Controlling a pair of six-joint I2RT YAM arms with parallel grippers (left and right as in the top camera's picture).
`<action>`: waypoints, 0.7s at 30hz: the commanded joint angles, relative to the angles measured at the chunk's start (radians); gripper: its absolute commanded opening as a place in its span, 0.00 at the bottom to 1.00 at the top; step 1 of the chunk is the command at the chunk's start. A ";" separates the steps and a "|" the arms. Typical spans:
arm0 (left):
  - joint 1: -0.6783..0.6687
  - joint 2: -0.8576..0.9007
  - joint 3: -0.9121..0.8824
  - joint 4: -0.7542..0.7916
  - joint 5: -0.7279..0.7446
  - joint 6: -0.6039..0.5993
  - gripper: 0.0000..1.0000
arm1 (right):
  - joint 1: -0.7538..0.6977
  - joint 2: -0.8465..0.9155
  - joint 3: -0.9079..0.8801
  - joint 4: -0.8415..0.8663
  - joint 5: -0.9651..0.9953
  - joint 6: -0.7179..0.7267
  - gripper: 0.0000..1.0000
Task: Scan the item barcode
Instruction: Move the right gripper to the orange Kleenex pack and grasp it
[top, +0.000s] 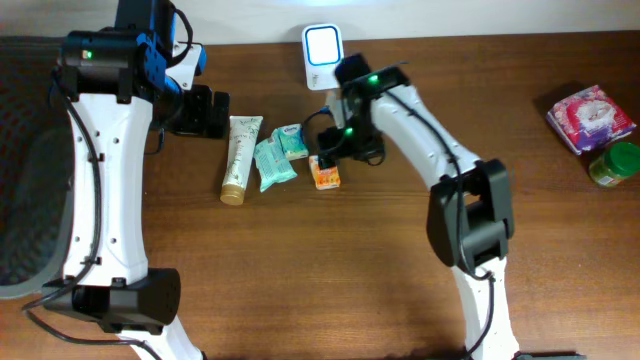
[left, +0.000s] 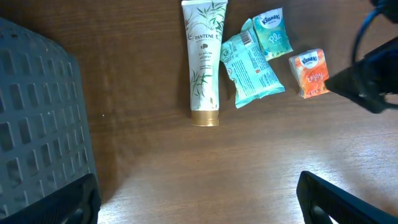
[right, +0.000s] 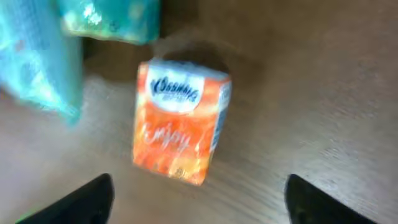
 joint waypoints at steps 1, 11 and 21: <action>0.000 -0.009 0.001 -0.001 -0.007 0.012 0.99 | 0.072 -0.019 0.008 0.045 0.233 0.139 0.74; 0.000 -0.009 0.001 -0.001 -0.007 0.012 0.99 | 0.227 -0.018 -0.048 0.164 0.458 0.271 0.50; 0.000 -0.009 0.001 -0.001 -0.007 0.012 0.99 | 0.224 -0.018 -0.195 0.265 0.452 0.270 0.27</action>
